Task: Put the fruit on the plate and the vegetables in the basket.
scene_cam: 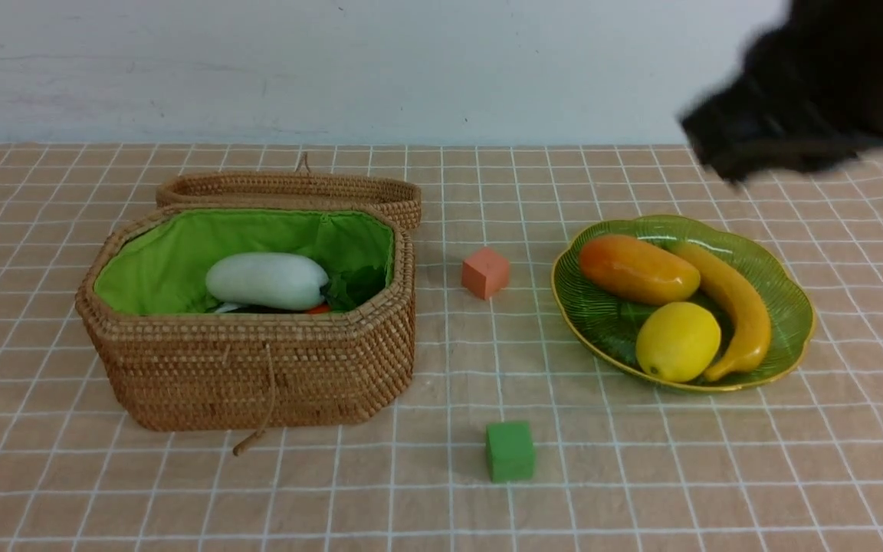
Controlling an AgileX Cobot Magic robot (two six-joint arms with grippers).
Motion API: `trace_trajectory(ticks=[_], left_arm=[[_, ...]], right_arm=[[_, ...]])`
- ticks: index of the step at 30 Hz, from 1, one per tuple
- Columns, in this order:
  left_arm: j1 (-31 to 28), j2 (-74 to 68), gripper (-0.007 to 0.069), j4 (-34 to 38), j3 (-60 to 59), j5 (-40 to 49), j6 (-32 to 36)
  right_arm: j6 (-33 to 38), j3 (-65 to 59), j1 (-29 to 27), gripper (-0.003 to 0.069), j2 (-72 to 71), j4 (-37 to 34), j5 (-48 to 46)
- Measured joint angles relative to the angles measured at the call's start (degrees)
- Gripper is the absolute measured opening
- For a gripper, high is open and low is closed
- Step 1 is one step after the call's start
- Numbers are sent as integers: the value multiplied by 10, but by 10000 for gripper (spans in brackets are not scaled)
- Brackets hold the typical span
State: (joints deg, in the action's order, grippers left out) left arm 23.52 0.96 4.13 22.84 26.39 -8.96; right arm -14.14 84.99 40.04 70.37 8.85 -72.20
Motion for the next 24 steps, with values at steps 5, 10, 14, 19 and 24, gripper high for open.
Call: trace_trajectory(ticks=[5,10,14,19,24], left_arm=[[0,0,-13,12,-35,1,0],[0,0,-13,14,-36,14,0],[0,-1,-13,14,-36,25,0],[0,-1,-13,14,-36,29,0],[0,-1,-13,14,-36,29,0]], right_arm=[[-77,-182,0,0,-124,-2,20],[-112,-326,0,6,-230,4,89],[-115,-381,0,10,-274,9,117],[-115,-396,0,16,-304,9,114],[-115,-396,0,22,-305,10,114]])
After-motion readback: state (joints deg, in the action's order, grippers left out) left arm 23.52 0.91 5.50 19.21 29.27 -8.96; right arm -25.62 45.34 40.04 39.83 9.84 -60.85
